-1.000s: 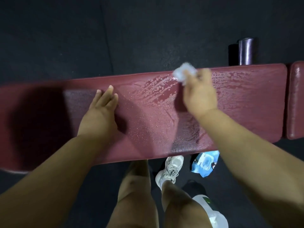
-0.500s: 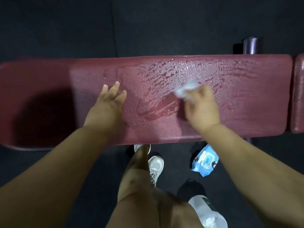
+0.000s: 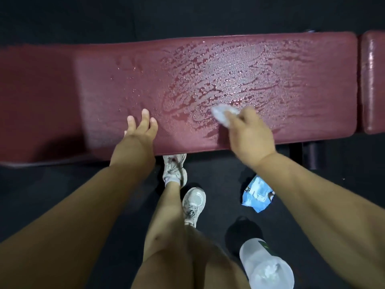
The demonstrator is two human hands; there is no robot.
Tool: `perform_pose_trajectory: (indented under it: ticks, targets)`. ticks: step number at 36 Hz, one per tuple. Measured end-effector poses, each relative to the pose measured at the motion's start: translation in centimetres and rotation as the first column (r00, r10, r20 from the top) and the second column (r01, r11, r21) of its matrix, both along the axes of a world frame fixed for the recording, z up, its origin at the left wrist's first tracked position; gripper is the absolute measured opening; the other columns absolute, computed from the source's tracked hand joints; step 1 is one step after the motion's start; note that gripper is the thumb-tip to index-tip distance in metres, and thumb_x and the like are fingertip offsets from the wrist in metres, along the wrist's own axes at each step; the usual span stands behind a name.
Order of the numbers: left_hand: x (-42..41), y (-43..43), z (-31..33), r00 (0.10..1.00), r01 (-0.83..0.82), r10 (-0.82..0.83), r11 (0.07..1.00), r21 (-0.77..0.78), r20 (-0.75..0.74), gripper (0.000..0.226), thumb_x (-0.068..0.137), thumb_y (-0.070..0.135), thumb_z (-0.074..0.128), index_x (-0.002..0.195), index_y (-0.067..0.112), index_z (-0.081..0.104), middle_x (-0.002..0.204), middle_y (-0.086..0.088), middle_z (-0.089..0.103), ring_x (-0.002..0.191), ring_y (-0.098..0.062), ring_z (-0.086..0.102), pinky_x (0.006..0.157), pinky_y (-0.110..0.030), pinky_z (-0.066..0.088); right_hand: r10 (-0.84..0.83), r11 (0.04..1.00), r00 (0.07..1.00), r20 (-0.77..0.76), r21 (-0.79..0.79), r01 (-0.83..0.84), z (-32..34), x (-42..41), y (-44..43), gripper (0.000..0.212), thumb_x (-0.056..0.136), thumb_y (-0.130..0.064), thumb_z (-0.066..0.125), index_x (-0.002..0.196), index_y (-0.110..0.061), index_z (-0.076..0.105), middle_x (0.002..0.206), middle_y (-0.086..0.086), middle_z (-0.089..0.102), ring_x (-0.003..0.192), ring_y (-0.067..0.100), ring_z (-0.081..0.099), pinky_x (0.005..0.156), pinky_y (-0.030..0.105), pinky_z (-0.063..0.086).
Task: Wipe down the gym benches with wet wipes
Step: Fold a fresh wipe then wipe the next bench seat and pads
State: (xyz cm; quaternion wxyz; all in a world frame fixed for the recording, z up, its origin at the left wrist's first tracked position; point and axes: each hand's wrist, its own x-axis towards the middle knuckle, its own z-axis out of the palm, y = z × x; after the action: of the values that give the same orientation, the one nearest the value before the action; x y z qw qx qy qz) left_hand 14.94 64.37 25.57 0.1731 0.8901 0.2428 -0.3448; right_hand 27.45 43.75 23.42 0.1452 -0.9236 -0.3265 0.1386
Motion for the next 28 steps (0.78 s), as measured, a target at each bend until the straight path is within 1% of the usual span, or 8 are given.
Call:
perform_pose_trajectory:
  ticks: [3, 6, 9, 13, 16, 19, 23, 28]
  targets:
    - [-0.4, 0.2, -0.4, 1.0, -0.026, 0.026, 0.999, -0.02, 0.012, 0.091, 0.078, -0.02, 0.04, 0.15, 0.021, 0.001, 0.155, 0.007, -0.021, 0.144, -0.029, -0.013, 0.115, -0.038, 0.017, -0.496, 0.868, 0.869, 0.01, -0.031, 0.496, -0.2, 1.1, -2.2, 0.039, 0.091, -0.01, 0.048, 0.13, -0.011, 0.055, 0.11, 0.001, 0.048, 0.072, 0.02, 0.043, 0.076, 0.032, 0.043]
    - [-0.4, 0.2, -0.5, 1.0, -0.006, 0.006, 1.0, -0.016, 0.023, 0.087, 0.082, -0.013, 0.044, 0.15, 0.019, 0.001, 0.155, 0.005, -0.021, 0.143, -0.03, -0.016, 0.116, -0.038, 0.013, -0.648, 0.755, 0.76, 0.051, -0.087, 0.65, -0.2, -0.7, -1.5, 0.043, 0.093, -0.016, 0.047, 0.135, -0.014, 0.05, 0.128, 0.017, 0.037, 0.085, 0.035, 0.054, 0.086, 0.037, 0.044]
    - [-0.3, 0.1, -0.3, 1.0, -0.018, 0.019, 0.999, -0.046, 0.01, 0.089, 0.081, -0.011, 0.045, 0.15, 0.019, -0.002, 0.155, 0.005, -0.023, 0.142, -0.031, -0.018, 0.116, -0.039, 0.013, -0.525, 0.849, 0.851, -0.004, -0.076, 0.524, -0.7, -5.4, 1.8, 0.04, 0.089, -0.016, 0.054, 0.129, -0.009, 0.054, 0.124, 0.022, 0.042, 0.082, 0.039, 0.057, 0.076, 0.036, 0.048]
    - [0.0, 0.7, 0.0, 0.999, -0.024, 0.02, 0.994, -0.108, -0.043, 0.092, 0.077, -0.019, 0.034, 0.15, 0.023, -0.004, 0.153, 0.009, -0.027, 0.142, -0.028, -0.02, 0.115, -0.039, 0.018, -0.064, 0.996, 0.994, -0.089, 0.052, 0.069, -0.6, -10.1, 4.5, 0.04, 0.076, -0.01, 0.069, 0.115, -0.002, 0.064, 0.092, 0.021, 0.055, 0.052, 0.03, 0.051, 0.045, 0.023, 0.036]
    - [0.7, 1.4, 0.6, 0.996, -0.017, 0.004, 0.99, -0.138, -0.095, 0.09, 0.079, -0.018, 0.033, 0.15, 0.023, -0.006, 0.153, 0.008, -0.028, 0.142, -0.028, -0.019, 0.115, -0.042, 0.019, -0.079, 0.993, 0.987, -0.14, 0.071, 0.09, -0.3, -8.8, 3.4, 0.035, 0.071, -0.008, 0.063, 0.106, -0.006, 0.069, 0.085, 0.018, 0.053, 0.049, 0.03, 0.05, 0.042, 0.028, 0.042]
    - [0.5, 1.9, 1.0, 0.998, -0.005, -0.005, 0.985, -0.172, -0.056, 0.087, 0.081, -0.017, 0.034, 0.15, 0.022, -0.001, 0.154, 0.008, -0.024, 0.144, -0.024, -0.016, 0.113, -0.042, 0.026, -0.328, 0.943, 0.943, -0.058, 0.037, 0.33, 0.3, -6.4, 2.1, 0.031, 0.081, -0.01, 0.055, 0.11, -0.007, 0.067, 0.102, 0.021, 0.052, 0.068, 0.036, 0.057, 0.061, 0.04, 0.054]
    - [-1.0, 3.5, 1.1, 0.995, -0.022, 0.044, 0.972, -0.234, 0.093, 0.078, 0.085, -0.016, 0.034, 0.15, 0.023, 0.014, 0.156, 0.013, -0.01, 0.144, -0.01, -0.008, 0.112, -0.028, 0.022, -0.623, 0.782, 0.778, -0.085, -0.033, 0.622, 1.0, -4.2, 2.4, 0.044, 0.094, -0.018, 0.051, 0.137, -0.011, 0.048, 0.129, 0.013, 0.037, 0.101, 0.028, 0.052, 0.093, 0.026, 0.035]
    - [-2.8, 6.7, 0.8, 0.985, -0.055, 0.089, 0.974, -0.219, 0.149, 0.07, 0.088, -0.011, 0.036, 0.149, 0.021, 0.021, 0.158, 0.011, -0.001, 0.145, -0.01, -0.005, 0.115, -0.026, 0.012, -0.402, 0.913, 0.894, -0.197, -0.009, 0.409, 0.8, -6.4, 7.3, 0.047, 0.094, -0.021, 0.054, 0.139, -0.009, 0.046, 0.124, 0.015, 0.04, 0.1, 0.028, 0.05, 0.096, 0.022, 0.03]
